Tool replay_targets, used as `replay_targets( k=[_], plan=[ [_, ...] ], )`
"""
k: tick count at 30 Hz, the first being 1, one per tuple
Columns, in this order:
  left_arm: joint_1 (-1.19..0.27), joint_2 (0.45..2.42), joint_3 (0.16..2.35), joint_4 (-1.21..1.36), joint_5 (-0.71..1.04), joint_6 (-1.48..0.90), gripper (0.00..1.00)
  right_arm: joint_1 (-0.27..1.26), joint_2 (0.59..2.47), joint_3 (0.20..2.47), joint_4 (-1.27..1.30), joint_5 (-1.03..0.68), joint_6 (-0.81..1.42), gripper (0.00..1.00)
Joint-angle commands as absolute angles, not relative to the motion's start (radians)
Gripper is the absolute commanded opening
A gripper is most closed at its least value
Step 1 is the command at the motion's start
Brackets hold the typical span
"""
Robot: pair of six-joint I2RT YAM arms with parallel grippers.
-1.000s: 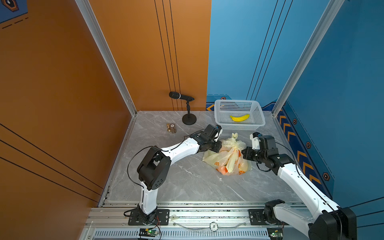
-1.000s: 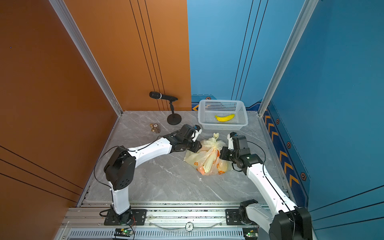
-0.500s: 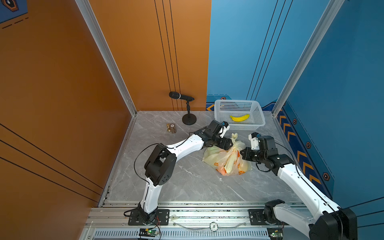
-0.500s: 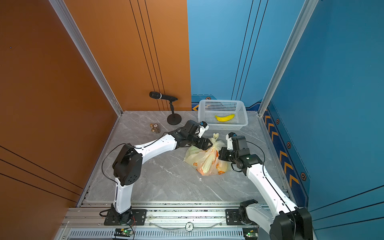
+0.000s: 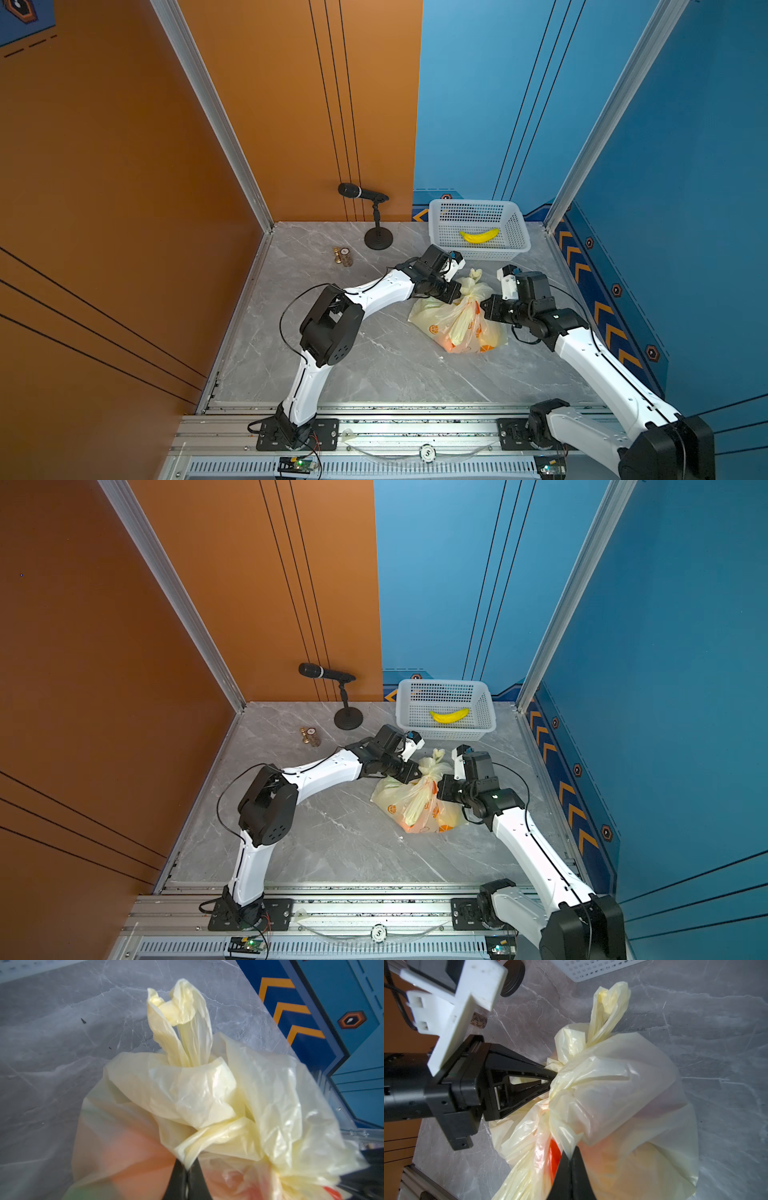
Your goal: Untie the knot of the plastic bag and take out the fruit
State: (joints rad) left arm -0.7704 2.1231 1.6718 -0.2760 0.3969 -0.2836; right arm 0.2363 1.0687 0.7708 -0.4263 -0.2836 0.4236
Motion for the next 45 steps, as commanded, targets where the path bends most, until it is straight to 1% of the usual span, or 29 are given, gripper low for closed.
replay_targets(
  k=[1, 5, 11, 19, 22, 23, 25, 26, 27, 29, 32, 37, 41, 45],
  plan=[
    [-0.762, 2.087, 1.652, -0.281, 0.348, -0.297, 0.0, 0.232, 1.052, 0.75, -0.431, -0.235, 0.42, 0.02],
    [-0.744, 2.047, 1.598, -0.26, 0.285, -0.307, 0.0, 0.207, 1.022, 0.728, -0.444, -0.198, 0.43, 0.02],
    [-0.72, 1.984, 1.515, -0.29, 0.117, -0.279, 0.0, 0.113, 0.974, 0.673, -0.445, -0.191, 0.46, 0.03],
    [-0.687, 1.904, 1.43, -0.254, 0.082, -0.302, 0.0, 0.057, 0.981, 0.659, -0.459, -0.218, 0.477, 0.03],
    [-0.691, 1.871, 1.428, -0.248, 0.1, -0.306, 0.0, 0.055, 0.97, 0.681, -0.478, -0.222, 0.484, 0.07],
    [-0.697, 1.858, 1.428, -0.243, 0.107, -0.302, 0.03, 0.055, 0.963, 0.694, -0.487, -0.222, 0.482, 0.1],
    [-0.719, 1.825, 1.429, -0.23, 0.104, -0.279, 0.22, 0.063, 0.942, 0.726, -0.509, -0.209, 0.475, 0.17],
    [-0.729, 1.81, 1.431, -0.225, 0.102, -0.266, 0.29, 0.068, 0.931, 0.739, -0.519, -0.197, 0.471, 0.2],
    [-0.742, 1.798, 1.437, -0.22, 0.1, -0.255, 0.36, 0.075, 0.922, 0.758, -0.528, -0.181, 0.463, 0.24],
    [-0.762, 1.789, 1.455, -0.218, 0.103, -0.245, 0.42, 0.095, 0.92, 0.792, -0.54, -0.161, 0.448, 0.31],
    [-0.794, 1.802, 1.504, -0.248, 0.095, -0.253, 0.46, 0.122, 0.963, 0.846, -0.554, -0.171, 0.428, 0.41],
    [-0.845, 1.868, 1.601, -0.32, 0.067, -0.241, 0.52, 0.153, 1.11, 0.943, -0.574, -0.242, 0.389, 0.57],
    [-0.874, 1.914, 1.654, -0.402, -0.021, -0.253, 0.55, 0.181, 1.233, 1.026, -0.608, -0.248, 0.396, 0.61],
    [-0.874, 1.938, 1.647, -0.406, -0.003, -0.272, 0.58, 0.199, 1.294, 1.025, -0.578, -0.244, 0.415, 0.61]
  ],
)
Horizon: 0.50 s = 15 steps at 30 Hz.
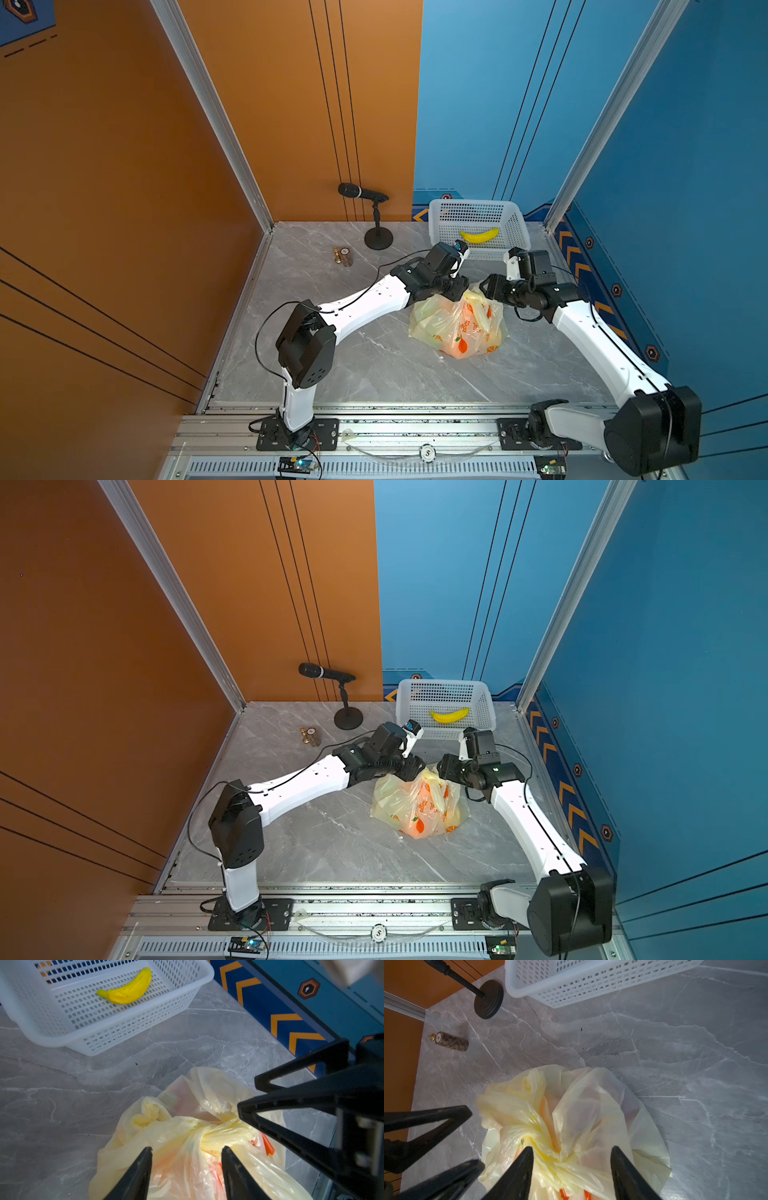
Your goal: Untie the knot of the plastic bag and take out the fruit
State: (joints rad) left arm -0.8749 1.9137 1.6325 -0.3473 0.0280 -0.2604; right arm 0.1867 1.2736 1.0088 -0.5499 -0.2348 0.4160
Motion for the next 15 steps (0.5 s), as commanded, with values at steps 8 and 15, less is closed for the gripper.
replay_targets(
  k=[8, 15],
  plan=[
    [-0.872, 1.995, 1.658, -0.404, 0.073, -0.284, 0.45, 0.226, 1.319, 0.969, -0.508, -0.217, 0.459, 0.29],
    [-0.854, 1.979, 1.62, -0.383, 0.082, -0.29, 0.02, 0.243, 1.288, 0.938, -0.478, -0.166, 0.469, 0.0]
  ],
)
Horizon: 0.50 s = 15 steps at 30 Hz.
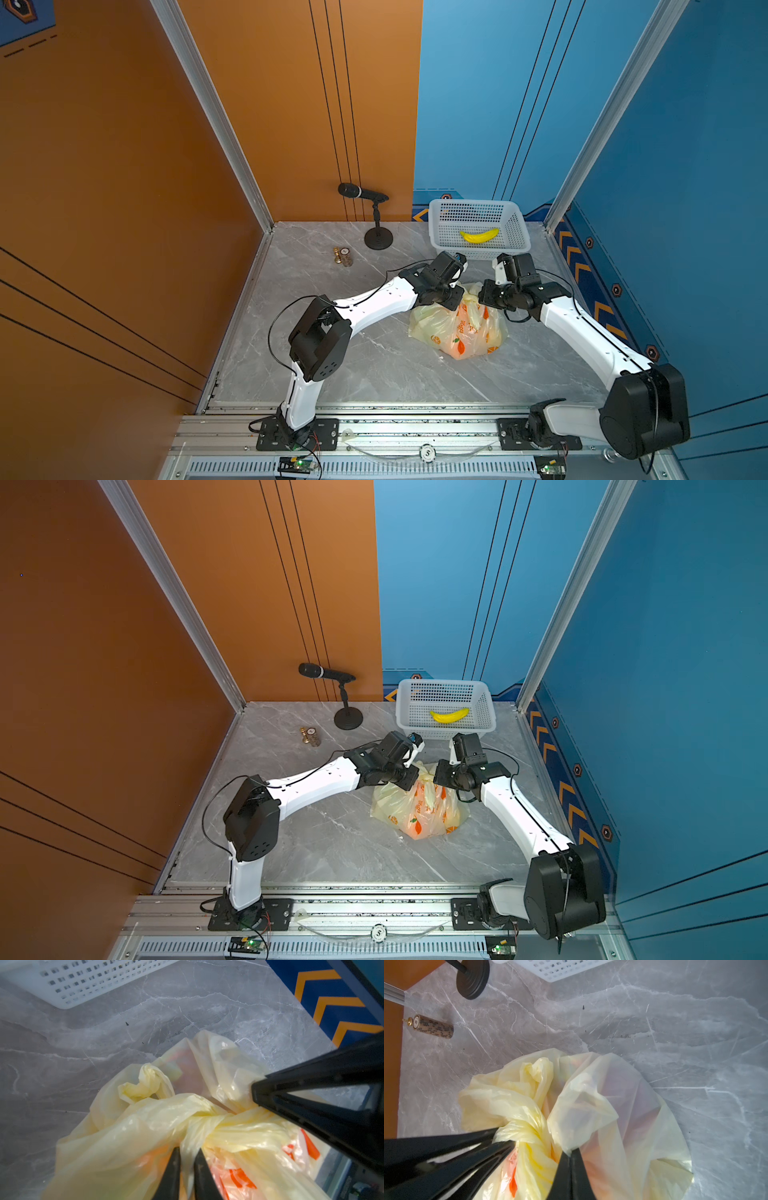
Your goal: Untie the knot of the plastic bag and take out the fruit
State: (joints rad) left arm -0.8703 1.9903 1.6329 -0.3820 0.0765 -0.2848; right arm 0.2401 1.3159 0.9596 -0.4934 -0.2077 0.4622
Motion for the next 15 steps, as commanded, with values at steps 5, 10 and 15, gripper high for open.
replay_targets(
  k=[5, 10, 15],
  plan=[
    [-0.83, 1.918, 1.561, -0.369, 0.037, -0.291, 0.0, 0.229, 1.265, 0.924, -0.473, -0.134, 0.473, 0.0],
    [-0.798, 1.836, 1.483, -0.357, -0.02, -0.276, 0.0, 0.194, 1.215, 0.89, -0.464, -0.124, 0.484, 0.0],
    [-0.767, 1.766, 1.403, -0.347, -0.054, -0.282, 0.0, 0.156, 1.171, 0.857, -0.474, -0.133, 0.495, 0.0]
  ],
)
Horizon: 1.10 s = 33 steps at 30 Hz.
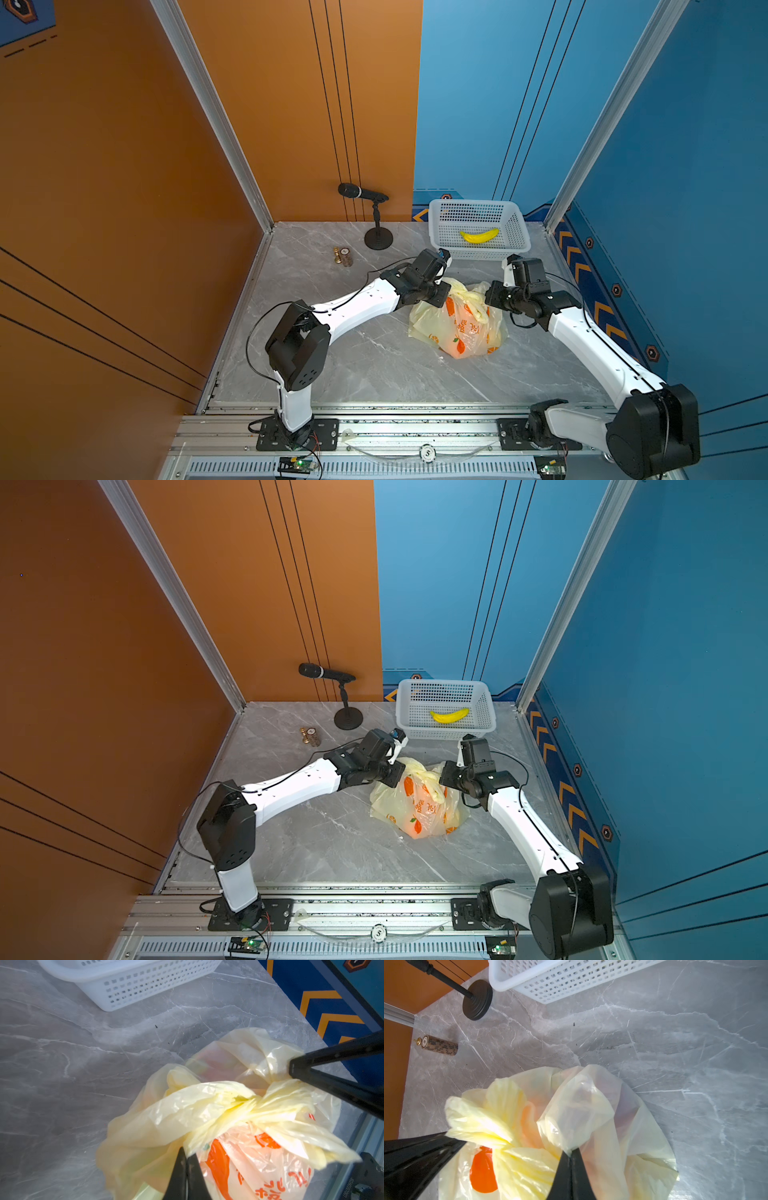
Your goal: Untie the knot of the plastic bag and take out the fruit
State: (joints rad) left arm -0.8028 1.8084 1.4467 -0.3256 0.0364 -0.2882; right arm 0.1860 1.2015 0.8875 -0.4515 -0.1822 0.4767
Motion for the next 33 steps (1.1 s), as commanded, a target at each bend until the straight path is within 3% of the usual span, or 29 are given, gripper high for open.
replay_targets(
  k=[1, 7, 8, 13, 16, 21, 24, 33],
  plan=[
    [-0.763, 1.754, 1.389, -0.347, -0.062, -0.285, 0.0, 0.146, 1.164, 0.85, -0.475, -0.134, 0.498, 0.0],
    [-0.73, 1.68, 1.319, -0.338, -0.079, -0.288, 0.0, 0.092, 1.114, 0.809, -0.484, -0.191, 0.509, 0.0],
    [-0.728, 1.668, 1.317, -0.336, -0.076, -0.281, 0.06, 0.091, 1.106, 0.815, -0.494, -0.205, 0.507, 0.01],
    [-0.734, 1.616, 1.328, -0.294, -0.02, -0.215, 0.37, 0.1, 1.037, 0.863, -0.522, -0.233, 0.483, 0.25],
    [-0.741, 1.604, 1.355, -0.272, 0.051, -0.132, 0.46, 0.136, 0.99, 0.891, -0.534, -0.208, 0.426, 0.4],
    [-0.762, 1.65, 1.455, -0.341, 0.131, 0.066, 0.58, 0.2, 1.004, 0.959, -0.579, -0.24, 0.344, 0.55],
    [-0.759, 1.706, 1.558, -0.447, 0.188, 0.155, 0.67, 0.253, 1.064, 1.015, -0.637, -0.24, 0.279, 0.56],
    [-0.74, 1.924, 1.811, -0.687, 0.357, 0.274, 0.8, 0.309, 1.237, 1.074, -0.701, -0.238, 0.218, 0.54]
  ],
)
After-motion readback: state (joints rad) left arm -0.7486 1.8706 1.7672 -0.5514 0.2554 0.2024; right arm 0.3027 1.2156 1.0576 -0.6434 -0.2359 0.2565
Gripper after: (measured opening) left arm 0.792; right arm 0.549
